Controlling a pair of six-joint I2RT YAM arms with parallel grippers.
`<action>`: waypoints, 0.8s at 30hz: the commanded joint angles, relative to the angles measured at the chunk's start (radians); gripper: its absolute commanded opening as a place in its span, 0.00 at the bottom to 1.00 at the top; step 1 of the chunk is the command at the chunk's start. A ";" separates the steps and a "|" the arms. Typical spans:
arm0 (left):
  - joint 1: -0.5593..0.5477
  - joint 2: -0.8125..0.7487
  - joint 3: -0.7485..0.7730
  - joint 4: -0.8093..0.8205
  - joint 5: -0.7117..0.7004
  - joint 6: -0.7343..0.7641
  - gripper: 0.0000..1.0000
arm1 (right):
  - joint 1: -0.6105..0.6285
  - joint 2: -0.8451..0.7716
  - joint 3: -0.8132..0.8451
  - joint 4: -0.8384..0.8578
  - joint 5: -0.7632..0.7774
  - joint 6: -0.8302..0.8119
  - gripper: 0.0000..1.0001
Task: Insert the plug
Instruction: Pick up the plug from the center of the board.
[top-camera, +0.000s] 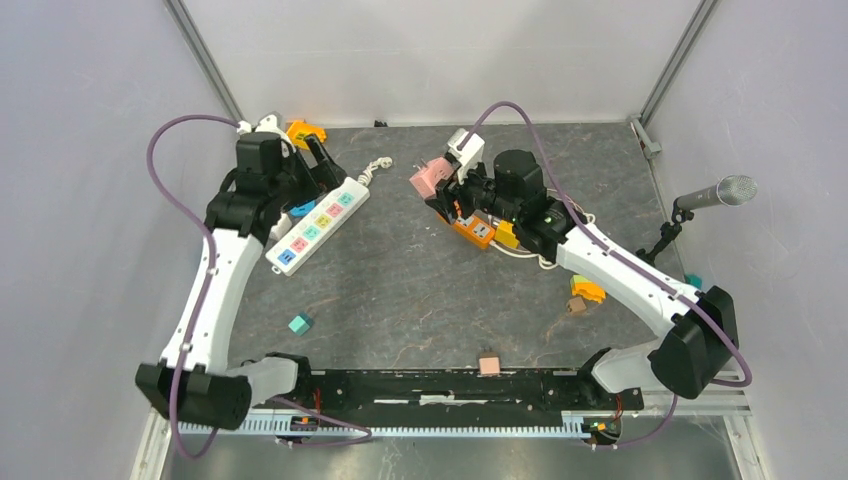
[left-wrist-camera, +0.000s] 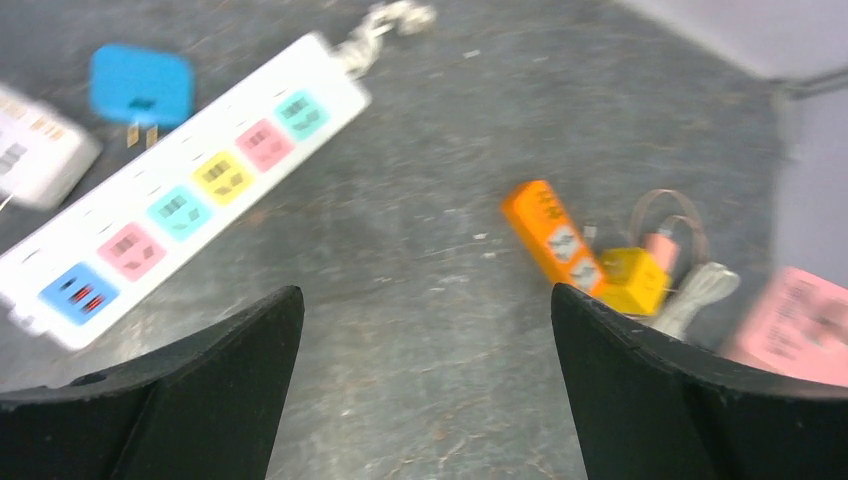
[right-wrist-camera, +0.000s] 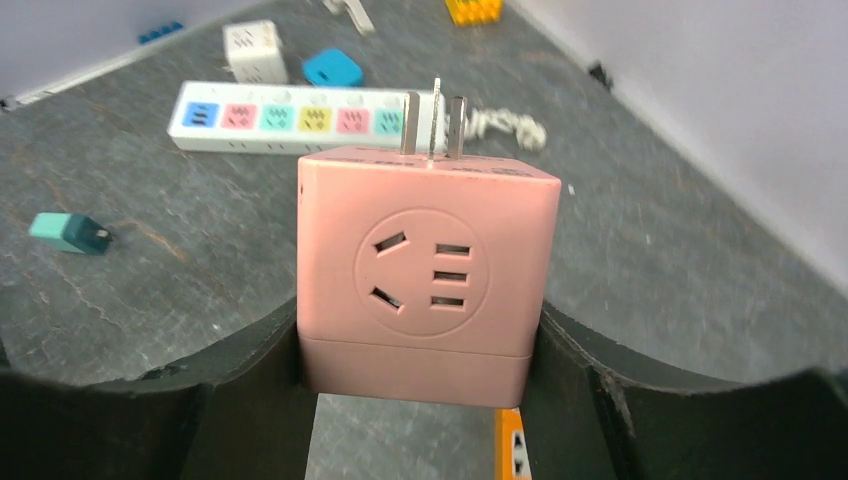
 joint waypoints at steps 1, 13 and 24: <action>0.068 0.127 0.000 -0.168 -0.134 -0.003 1.00 | -0.014 -0.008 0.062 -0.126 0.159 0.123 0.00; 0.230 0.506 0.034 -0.205 -0.260 0.102 0.83 | -0.022 -0.042 -0.029 -0.195 0.183 0.185 0.00; 0.290 0.761 0.192 -0.191 -0.272 0.089 0.80 | -0.031 -0.018 -0.030 -0.237 0.197 0.165 0.00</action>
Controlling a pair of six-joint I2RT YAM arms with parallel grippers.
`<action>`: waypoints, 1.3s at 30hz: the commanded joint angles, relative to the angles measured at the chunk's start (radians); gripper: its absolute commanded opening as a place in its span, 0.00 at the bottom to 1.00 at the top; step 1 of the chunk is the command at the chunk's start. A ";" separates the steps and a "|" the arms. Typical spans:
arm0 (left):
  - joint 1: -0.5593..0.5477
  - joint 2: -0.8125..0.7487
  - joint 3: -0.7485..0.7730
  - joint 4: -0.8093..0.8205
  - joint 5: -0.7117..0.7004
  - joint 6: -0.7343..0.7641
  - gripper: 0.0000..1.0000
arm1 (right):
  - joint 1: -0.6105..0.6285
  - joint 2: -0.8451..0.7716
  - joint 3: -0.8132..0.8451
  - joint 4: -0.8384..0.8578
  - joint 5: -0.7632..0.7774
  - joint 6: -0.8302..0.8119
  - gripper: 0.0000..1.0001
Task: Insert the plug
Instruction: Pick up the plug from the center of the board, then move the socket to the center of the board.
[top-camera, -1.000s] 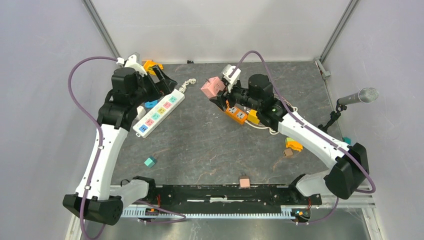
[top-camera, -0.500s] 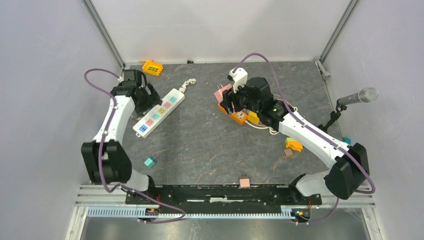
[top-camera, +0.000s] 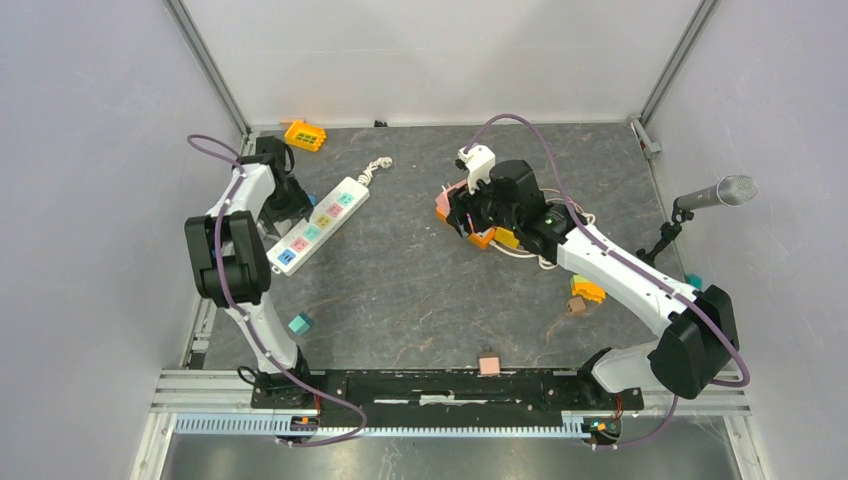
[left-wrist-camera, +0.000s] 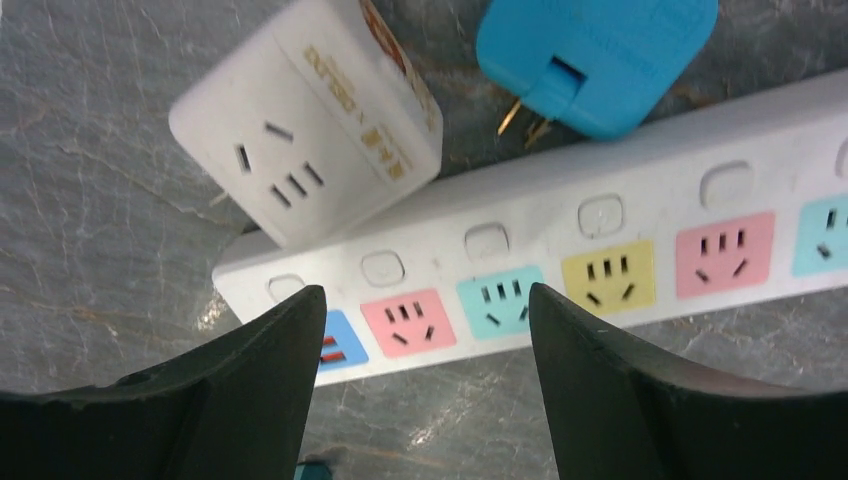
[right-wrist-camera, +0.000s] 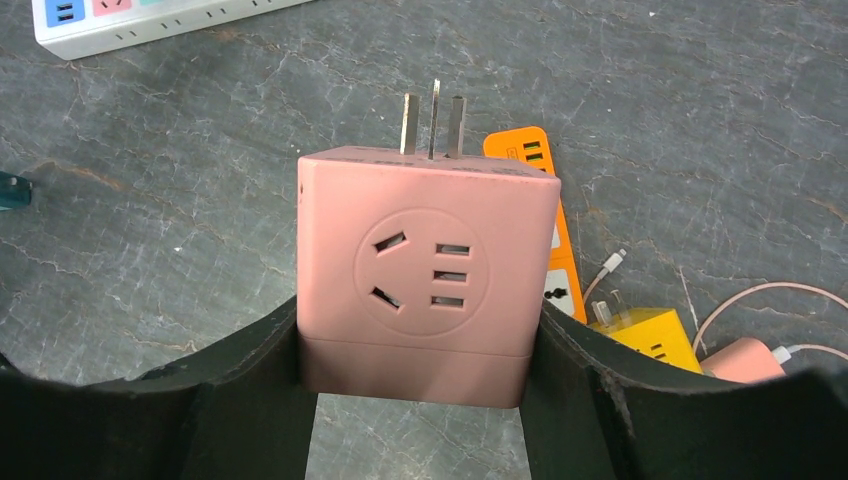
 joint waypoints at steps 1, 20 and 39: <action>0.024 0.060 0.093 0.006 -0.027 0.022 0.80 | -0.006 -0.014 0.009 0.031 0.013 -0.005 0.00; 0.034 0.143 0.017 -0.039 0.085 -0.030 0.86 | -0.015 0.089 0.070 0.007 -0.047 0.003 0.00; 0.009 0.013 -0.209 0.073 0.444 -0.033 0.74 | -0.023 0.121 0.095 0.004 -0.074 0.007 0.00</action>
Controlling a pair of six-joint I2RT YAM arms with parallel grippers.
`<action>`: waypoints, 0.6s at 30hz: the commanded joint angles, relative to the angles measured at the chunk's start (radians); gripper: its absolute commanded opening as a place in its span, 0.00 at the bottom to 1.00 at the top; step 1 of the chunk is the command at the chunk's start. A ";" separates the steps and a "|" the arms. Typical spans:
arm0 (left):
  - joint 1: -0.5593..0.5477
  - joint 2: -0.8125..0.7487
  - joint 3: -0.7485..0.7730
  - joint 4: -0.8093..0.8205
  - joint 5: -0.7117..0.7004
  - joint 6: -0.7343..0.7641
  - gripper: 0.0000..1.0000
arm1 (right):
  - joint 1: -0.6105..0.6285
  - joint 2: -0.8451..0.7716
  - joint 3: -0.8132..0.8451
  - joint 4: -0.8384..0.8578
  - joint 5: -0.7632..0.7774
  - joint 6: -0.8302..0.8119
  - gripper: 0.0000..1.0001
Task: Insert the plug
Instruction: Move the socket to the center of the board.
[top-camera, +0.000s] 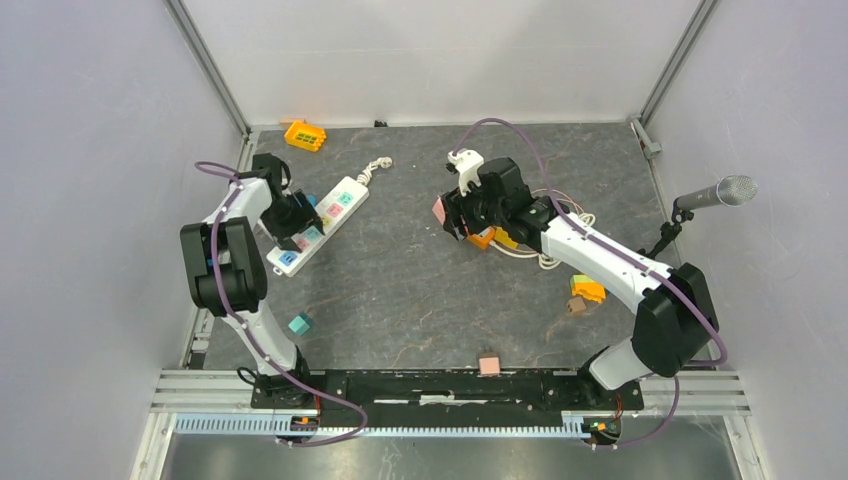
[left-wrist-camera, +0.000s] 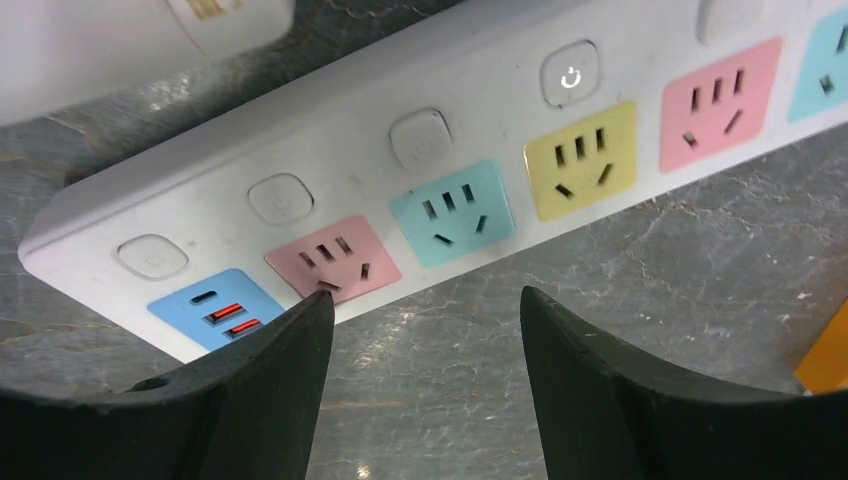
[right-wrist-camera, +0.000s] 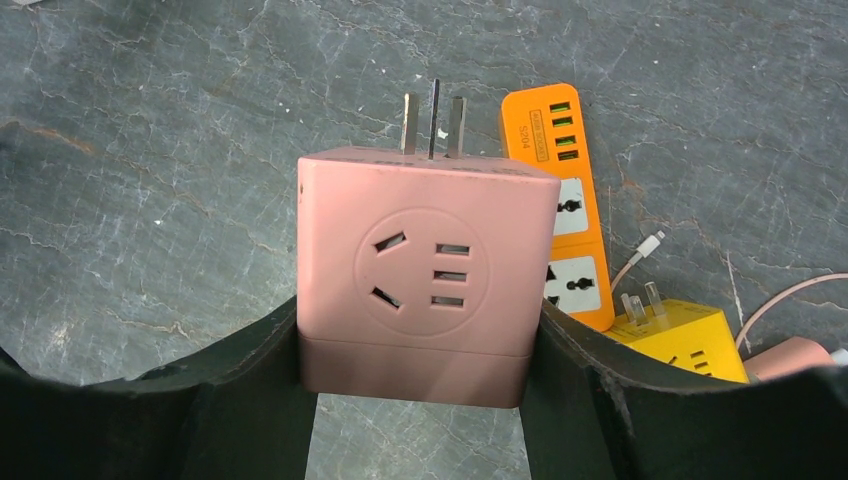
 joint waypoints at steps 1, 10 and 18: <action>-0.025 0.018 -0.080 0.044 0.121 -0.019 0.74 | -0.004 0.005 0.063 0.043 -0.025 0.009 0.00; -0.011 -0.019 0.031 0.021 -0.147 -0.046 0.57 | -0.005 0.008 0.063 0.019 -0.041 0.006 0.00; 0.026 -0.035 0.097 0.046 -0.196 -0.085 0.48 | -0.006 0.017 0.068 0.011 -0.046 -0.004 0.00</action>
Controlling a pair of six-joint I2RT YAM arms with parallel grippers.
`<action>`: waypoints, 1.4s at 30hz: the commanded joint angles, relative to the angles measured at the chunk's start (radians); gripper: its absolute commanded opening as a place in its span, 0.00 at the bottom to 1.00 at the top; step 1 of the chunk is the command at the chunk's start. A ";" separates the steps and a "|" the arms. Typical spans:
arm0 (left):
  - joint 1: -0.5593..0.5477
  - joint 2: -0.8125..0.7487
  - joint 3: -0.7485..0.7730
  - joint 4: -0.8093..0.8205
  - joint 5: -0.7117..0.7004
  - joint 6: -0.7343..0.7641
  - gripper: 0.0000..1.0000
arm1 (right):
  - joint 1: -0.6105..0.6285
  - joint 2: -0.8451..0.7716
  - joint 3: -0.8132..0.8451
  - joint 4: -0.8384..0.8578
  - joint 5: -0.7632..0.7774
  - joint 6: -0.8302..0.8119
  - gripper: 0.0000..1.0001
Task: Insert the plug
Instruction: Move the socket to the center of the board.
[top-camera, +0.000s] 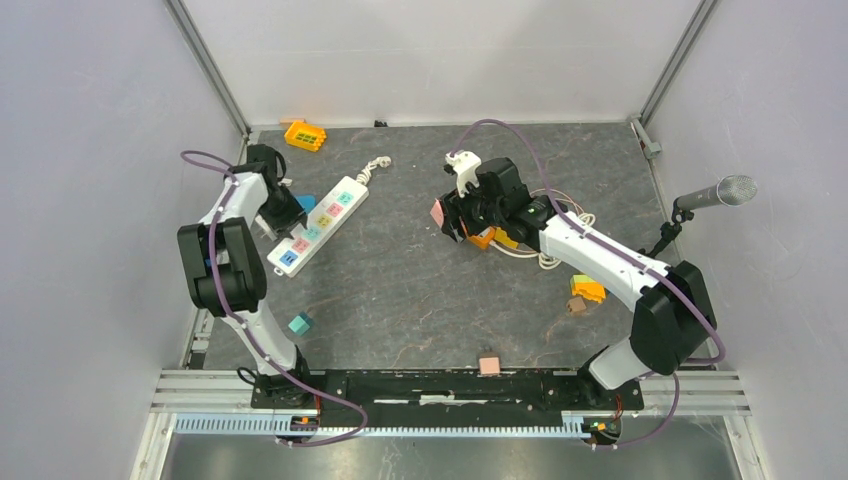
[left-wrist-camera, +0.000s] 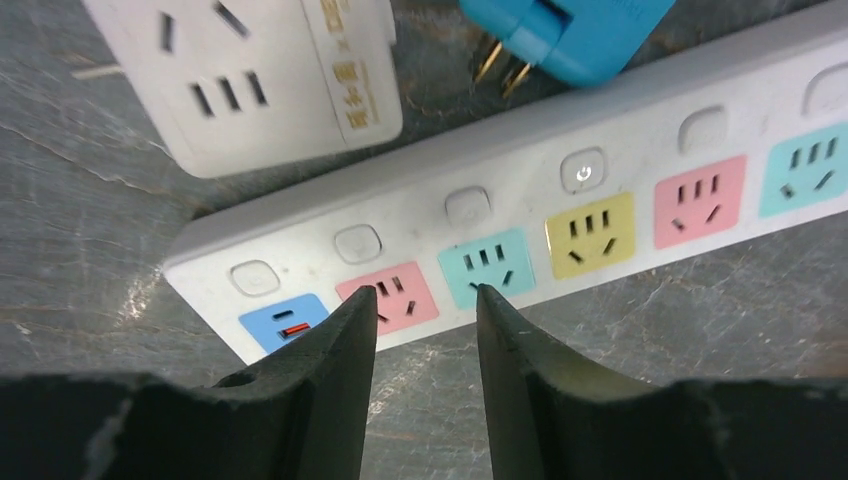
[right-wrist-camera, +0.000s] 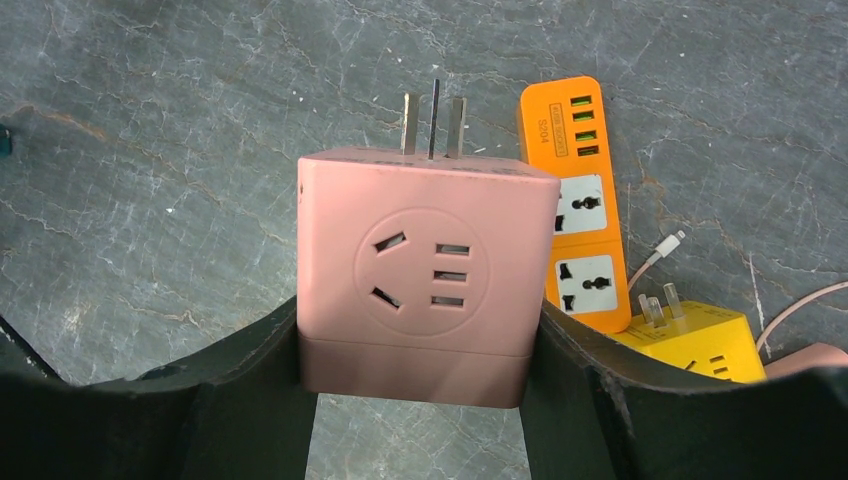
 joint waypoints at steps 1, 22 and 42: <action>0.020 -0.015 0.065 0.034 -0.075 -0.059 0.47 | -0.005 0.004 0.057 0.028 -0.016 -0.006 0.00; 0.042 0.174 0.136 -0.078 -0.127 -0.057 0.19 | -0.008 0.045 0.081 0.014 -0.053 -0.012 0.00; -0.209 -0.123 -0.125 0.021 0.023 -0.048 0.44 | -0.017 0.043 0.091 0.009 -0.045 -0.004 0.00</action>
